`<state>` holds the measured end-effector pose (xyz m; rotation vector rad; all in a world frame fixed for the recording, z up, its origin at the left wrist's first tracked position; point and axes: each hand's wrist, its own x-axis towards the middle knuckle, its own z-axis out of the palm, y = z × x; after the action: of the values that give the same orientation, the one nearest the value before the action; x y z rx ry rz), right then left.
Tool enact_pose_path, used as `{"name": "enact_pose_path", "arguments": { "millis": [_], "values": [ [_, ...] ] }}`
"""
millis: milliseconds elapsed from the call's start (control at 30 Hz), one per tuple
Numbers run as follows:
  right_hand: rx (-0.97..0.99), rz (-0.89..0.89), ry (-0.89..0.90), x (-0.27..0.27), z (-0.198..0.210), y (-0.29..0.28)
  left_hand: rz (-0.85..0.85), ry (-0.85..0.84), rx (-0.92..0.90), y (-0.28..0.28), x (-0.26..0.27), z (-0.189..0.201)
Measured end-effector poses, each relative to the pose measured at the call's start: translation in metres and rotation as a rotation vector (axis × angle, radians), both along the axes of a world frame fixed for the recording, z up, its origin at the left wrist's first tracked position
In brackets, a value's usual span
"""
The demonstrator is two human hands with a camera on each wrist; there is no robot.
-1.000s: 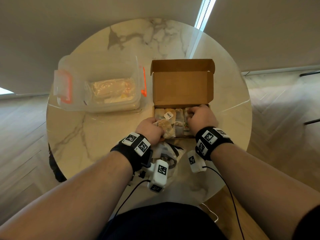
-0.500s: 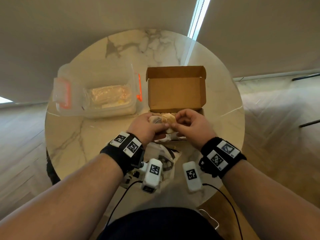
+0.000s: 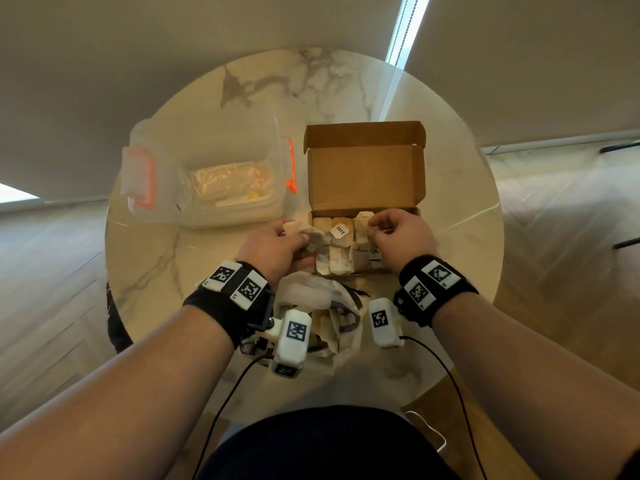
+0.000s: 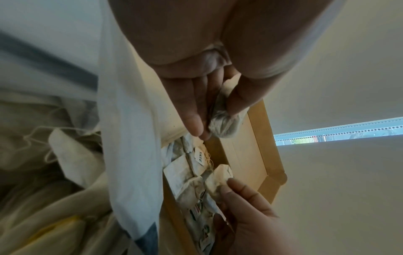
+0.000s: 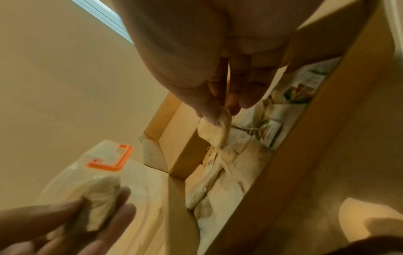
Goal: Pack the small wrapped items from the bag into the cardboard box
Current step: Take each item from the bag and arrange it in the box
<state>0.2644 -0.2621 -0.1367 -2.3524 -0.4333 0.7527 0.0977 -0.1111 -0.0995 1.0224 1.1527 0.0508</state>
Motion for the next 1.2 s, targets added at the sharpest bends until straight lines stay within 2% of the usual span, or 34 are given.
{"name": "enact_pose_path", "arguments": {
  "millis": [167,367,433,500,600,700,800,867,967,1067,1200],
  "values": [
    [-0.112,0.020,-0.027,0.001,-0.012,0.014,0.013,-0.025,0.078,0.006,-0.016,0.001],
    [-0.314,0.258,-0.156,0.002,-0.019,0.026,-0.045,-0.038,0.157,0.010,-0.026,0.005],
    [-0.326,0.302,-0.172,0.003,-0.015,0.027,-0.084,-0.040,0.184,0.010,-0.023,0.007],
    [-0.275,0.300,-0.173,0.003,-0.007,0.025,-0.116,-0.026,0.227,0.011,-0.020,0.008],
    [-0.063,0.240,-0.116,-0.002,0.015,0.022,-0.188,-0.015,0.272,0.009,-0.011,0.009],
    [0.158,0.195,0.075,-0.017,0.041,0.020,-0.232,-0.051,0.230,0.005,0.000,0.012],
    [0.332,0.146,0.279,-0.031,0.054,0.016,-0.291,-0.039,0.267,0.003,0.009,0.011],
    [0.376,0.151,0.355,-0.036,0.052,0.012,-0.313,-0.037,0.270,0.002,0.014,0.010],
    [0.338,0.127,0.311,-0.035,0.045,0.007,-0.347,-0.017,0.251,0.004,0.018,0.006],
    [0.280,0.025,0.265,-0.026,0.034,0.001,-0.492,0.135,0.421,0.009,0.019,-0.003],
    [0.140,-0.003,0.169,-0.016,0.017,0.002,-0.839,0.355,0.705,0.015,0.024,-0.012]
  ]
}}
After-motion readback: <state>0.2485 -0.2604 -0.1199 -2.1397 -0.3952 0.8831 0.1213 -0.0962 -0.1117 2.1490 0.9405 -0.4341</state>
